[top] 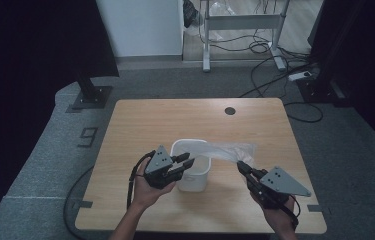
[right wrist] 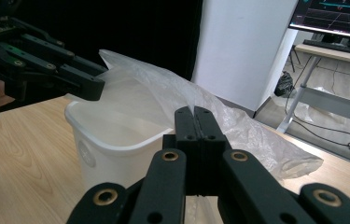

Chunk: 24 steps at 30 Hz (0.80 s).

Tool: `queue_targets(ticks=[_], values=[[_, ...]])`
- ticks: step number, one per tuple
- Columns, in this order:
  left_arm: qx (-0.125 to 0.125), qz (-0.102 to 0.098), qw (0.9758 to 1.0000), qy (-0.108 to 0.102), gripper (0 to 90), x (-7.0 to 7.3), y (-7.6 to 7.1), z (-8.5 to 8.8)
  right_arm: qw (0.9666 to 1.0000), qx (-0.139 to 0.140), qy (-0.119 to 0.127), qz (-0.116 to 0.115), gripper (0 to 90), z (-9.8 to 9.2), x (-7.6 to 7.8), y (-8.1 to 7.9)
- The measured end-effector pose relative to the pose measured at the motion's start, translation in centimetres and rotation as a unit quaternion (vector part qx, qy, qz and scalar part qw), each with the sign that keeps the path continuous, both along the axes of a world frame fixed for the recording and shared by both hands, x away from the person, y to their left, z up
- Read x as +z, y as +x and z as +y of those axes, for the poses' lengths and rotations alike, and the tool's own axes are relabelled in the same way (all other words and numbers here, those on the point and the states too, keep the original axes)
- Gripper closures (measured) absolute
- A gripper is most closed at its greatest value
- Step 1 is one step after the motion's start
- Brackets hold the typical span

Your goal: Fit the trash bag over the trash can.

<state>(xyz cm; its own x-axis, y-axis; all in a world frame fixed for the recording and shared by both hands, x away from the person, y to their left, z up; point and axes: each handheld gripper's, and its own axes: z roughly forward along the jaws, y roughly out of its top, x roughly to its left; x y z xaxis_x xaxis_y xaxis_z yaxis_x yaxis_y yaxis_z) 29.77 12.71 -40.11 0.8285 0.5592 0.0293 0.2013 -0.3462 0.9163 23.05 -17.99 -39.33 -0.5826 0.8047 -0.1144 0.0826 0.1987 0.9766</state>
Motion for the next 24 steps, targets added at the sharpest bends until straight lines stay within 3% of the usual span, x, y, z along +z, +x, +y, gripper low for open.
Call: queue_targets(ticks=[8, 18, 21, 23, 24], values=[[-0.004, 0.018, 0.9997, -0.014, 81.7, -0.2, 0.5, -0.2, 0.9999, 0.012, -0.003, -0.005, 88.9, 1.0, 0.2, -0.1], [-0.02, 0.031, 0.9993, -0.007, 82.4, -0.9, 0.5, -1.2, 0.9999, 0.009, -0.005, -0.01, 88.9, 0.8, 0.6, -0.4], [-0.018, 0.027, 0.9993, -0.016, 78.1, -0.8, 0.4, -1.2, 0.9999, 0.006, -0.008, -0.009, 88.9, 0.6, 0.5, -0.4], [-0.019, 0.028, 0.9989, -0.031, 70.7, -0.7, 0.2, -0.9, 0.9999, 0.004, -0.009, -0.008, 88.9, 0.6, 0.4, -0.4], [-0.018, 0.026, 0.9985, -0.045, 62.2, -0.5, -0.1, -0.5, 0.9999, 0.002, -0.01, -0.005, 88.9, 0.5, 0.2, -0.2]])
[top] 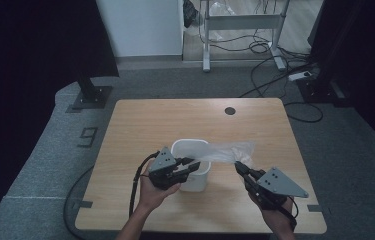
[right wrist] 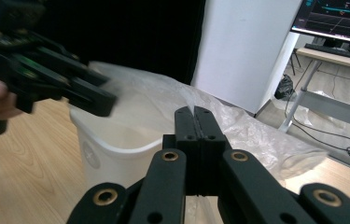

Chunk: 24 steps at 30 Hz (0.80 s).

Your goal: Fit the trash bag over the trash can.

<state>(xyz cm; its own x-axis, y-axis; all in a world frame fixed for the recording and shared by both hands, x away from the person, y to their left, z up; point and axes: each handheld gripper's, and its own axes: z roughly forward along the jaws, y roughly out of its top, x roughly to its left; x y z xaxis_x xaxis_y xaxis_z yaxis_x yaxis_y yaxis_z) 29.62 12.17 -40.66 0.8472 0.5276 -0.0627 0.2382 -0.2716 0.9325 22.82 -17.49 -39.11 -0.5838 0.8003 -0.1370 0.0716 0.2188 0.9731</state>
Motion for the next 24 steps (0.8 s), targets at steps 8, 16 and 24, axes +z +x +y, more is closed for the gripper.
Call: queue_targets(ticks=[8, 16, 24], values=[[0.019, -0.028, 0.9978, -0.056, 50.4, 1.2, -1.6, 2.5, 0.9999, -0.009, -0.005, 0.005, 88.9, -0.1, -0.2, 0.3], [0.053, -0.029, 0.9959, -0.067, 50.0, 2.0, -0.8, 3.9, 0.9999, -0.009, -0.009, 0.005, 88.9, 0.2, -0.3, 0.3], [0.039, 0.008, 0.9986, -0.034, 61.0, 0.3, 0.4, 3.0, 0.9999, -0.007, -0.009, 0.005, 88.8, 0.3, -0.3, 0.3]])
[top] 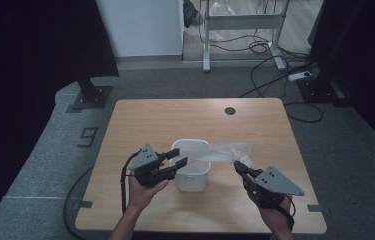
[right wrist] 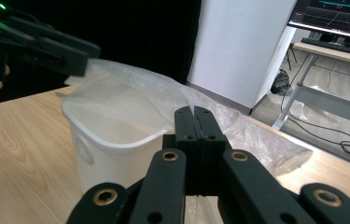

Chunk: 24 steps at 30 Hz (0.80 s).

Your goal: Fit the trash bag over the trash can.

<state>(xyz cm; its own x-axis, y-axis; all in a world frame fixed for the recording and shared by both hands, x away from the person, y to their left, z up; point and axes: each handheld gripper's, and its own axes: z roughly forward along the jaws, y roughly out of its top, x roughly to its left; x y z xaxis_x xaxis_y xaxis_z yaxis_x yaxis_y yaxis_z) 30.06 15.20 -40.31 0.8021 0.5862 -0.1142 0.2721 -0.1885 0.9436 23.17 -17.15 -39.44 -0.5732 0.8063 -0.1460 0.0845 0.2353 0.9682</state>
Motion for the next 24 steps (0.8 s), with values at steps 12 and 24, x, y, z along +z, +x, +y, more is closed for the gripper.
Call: queue_targets(ticks=[12, 24], values=[[-0.014, 0.007, 0.9986, 0.05, 83.0, -1.0, 0.7, -1.5, 1.0, 0.001, -0.003, -0.006, 88.8, 0.1, 0.3, -0.2], [-0.023, 0.032, 0.9968, 0.069, 90.0, -1.6, 1.9, -2.6, 0.9999, 0.011, -0.01, -0.006, 88.8, 1.4, 0.2, 0.2]])
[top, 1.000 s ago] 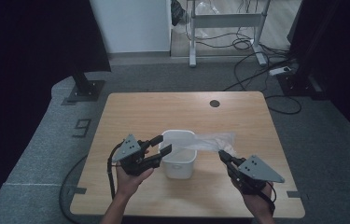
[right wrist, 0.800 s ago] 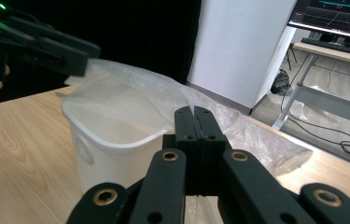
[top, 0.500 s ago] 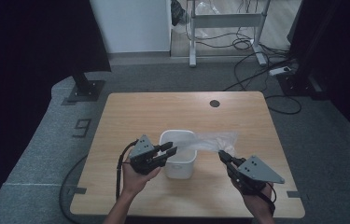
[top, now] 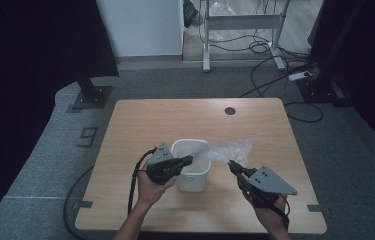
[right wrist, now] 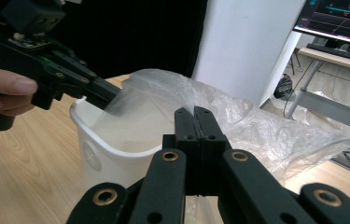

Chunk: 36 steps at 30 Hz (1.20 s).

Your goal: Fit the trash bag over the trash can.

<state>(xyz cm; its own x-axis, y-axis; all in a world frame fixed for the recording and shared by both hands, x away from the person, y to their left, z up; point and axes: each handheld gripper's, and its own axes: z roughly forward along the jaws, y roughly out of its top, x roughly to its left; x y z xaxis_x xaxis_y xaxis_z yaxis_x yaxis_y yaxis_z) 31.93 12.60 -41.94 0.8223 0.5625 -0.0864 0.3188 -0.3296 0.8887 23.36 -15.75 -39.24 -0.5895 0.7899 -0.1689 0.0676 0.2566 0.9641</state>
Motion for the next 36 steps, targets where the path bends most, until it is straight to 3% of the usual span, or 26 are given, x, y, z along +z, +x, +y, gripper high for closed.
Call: queue_targets(ticks=[5, 10, 15, 20, 26, 31, 36], values=[[-0.006, 0.026, 0.9996, 0.004, 88.3, -0.2, 0.6, 0.1, 0.9999, 0.003, 0.008, 0.007, 88.8, 0.2, -0.4, 0.4], [-0.008, 0.037, 0.9993, -0.002, 76.3, -0.1, 0.5, 0.6, 0.9998, 0.003, 0.016, 0.013, 88.8, 0.2, -0.6, 0.7], [0.004, 0.031, 0.9987, -0.04, 60.0, 0.7, 0.2, 2.2, 0.9999, 0.006, 0.001, 0.013, 88.9, 1.0, -0.6, 0.9], [0.014, 0.012, 0.9987, -0.047, 46.9, 1.1, -0.2, 3.0, 0.9998, 0.011, -0.003, 0.017, 88.9, 1.7, -0.6, 1.4], [-0.005, -0.002, 0.9988, -0.048, 44.2, 1.4, -0.8, 2.4, 0.9996, 0.017, -0.008, 0.021, 88.9, 2.5, -0.7, 1.8], [-0.014, -0.012, 0.999, -0.04, 41.6, 1.7, -1.0, 1.4, 0.9994, 0.025, 0.002, 0.023, 88.9, 2.8, -0.4, 2.0], [-0.009, -0.03, 0.9991, -0.029, 47.3, 1.9, -1.0, 0.4, 0.999, 0.036, 0.005, 0.024, 88.9, 3.0, -0.2, 2.0]])
